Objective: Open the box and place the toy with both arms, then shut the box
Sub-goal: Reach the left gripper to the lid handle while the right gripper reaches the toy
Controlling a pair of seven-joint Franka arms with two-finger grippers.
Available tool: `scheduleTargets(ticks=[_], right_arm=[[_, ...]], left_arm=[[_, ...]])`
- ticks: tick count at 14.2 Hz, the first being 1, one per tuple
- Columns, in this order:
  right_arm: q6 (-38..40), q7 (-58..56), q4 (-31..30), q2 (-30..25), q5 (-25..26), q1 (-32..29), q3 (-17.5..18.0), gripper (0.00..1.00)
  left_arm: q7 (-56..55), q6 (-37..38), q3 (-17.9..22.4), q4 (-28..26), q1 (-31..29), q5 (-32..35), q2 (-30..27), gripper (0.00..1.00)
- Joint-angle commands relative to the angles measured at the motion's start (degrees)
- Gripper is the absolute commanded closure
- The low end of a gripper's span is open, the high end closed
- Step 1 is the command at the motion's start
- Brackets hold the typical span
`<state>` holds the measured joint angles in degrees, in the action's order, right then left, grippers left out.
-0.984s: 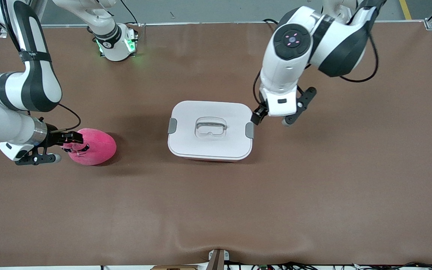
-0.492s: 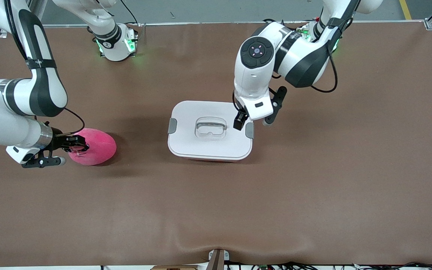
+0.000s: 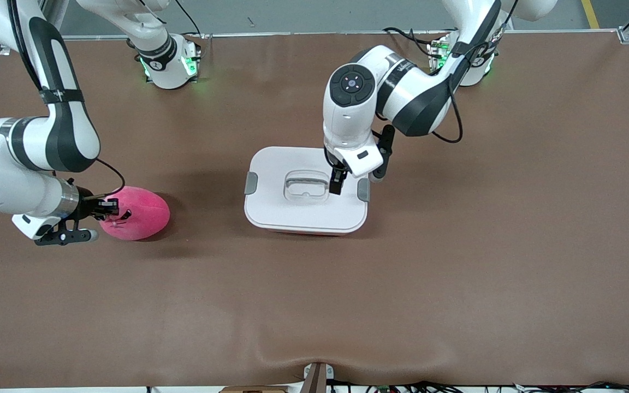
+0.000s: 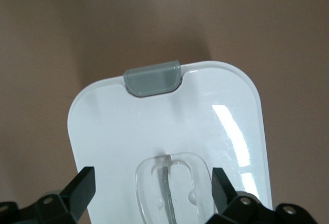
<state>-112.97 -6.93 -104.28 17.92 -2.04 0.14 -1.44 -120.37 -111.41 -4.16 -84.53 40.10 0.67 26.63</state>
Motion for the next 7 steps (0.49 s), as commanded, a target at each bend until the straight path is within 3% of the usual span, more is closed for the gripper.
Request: scheduleTargets(ticks=[1, 7], right_arm=[[0.73, -0.19, 0.13, -0.17, -0.25, -0.05, 0.03, 1.0], [5.92, -0.72, 4.52, -0.61, -0.07, 0.04, 0.03, 1.0]], left_arm=[[-4.94, -2.31, 0.64, 1.38, 1.65, 0.64, 1.41, 0.09], [-13.73, -7.76, 0.82, 1.47, 3.76, 2.4, 3.96, 0.21]])
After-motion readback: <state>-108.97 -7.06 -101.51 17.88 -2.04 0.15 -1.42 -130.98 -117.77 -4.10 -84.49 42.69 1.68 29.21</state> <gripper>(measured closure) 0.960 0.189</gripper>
